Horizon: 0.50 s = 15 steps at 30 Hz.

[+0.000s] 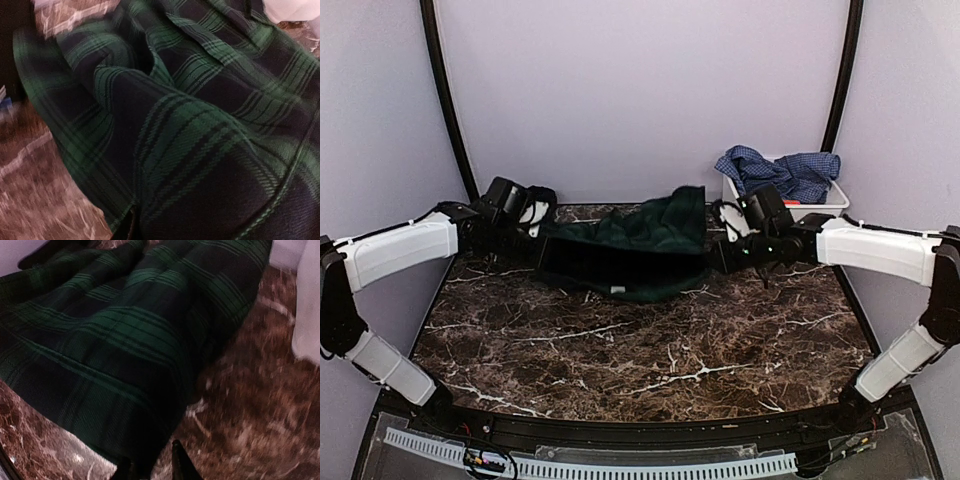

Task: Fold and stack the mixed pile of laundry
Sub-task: Flatten out the crumpled skirt at the center of the board.

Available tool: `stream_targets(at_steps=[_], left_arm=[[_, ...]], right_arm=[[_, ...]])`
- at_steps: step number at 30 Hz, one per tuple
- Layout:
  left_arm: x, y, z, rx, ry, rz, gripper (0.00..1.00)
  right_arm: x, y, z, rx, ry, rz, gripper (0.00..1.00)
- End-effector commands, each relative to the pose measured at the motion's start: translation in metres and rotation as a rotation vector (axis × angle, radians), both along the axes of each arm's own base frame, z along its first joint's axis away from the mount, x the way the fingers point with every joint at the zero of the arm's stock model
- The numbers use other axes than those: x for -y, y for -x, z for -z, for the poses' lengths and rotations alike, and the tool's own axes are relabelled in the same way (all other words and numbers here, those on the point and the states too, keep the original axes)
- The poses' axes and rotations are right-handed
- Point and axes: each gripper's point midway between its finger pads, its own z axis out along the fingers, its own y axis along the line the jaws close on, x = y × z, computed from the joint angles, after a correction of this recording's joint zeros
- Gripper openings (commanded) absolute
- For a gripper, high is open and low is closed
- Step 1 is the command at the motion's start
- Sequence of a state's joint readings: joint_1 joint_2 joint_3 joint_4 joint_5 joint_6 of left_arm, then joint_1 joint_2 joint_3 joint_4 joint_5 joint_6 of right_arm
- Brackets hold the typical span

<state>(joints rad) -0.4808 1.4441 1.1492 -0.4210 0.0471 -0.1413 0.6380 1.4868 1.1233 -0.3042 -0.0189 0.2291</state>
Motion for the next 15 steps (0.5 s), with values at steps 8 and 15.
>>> stream_targets(at_steps=[8,15], left_arm=[[-0.004,0.144,-0.004,-0.214,0.122,0.044,0.92],[-0.037,0.135,-0.022,-0.232,0.025,-0.182,0.99]], right_arm=[[0.005,0.139,-0.003,-0.233,-0.119,-0.132,0.98],[-0.005,0.112,0.015,-0.301,-0.117,-0.08,0.86]])
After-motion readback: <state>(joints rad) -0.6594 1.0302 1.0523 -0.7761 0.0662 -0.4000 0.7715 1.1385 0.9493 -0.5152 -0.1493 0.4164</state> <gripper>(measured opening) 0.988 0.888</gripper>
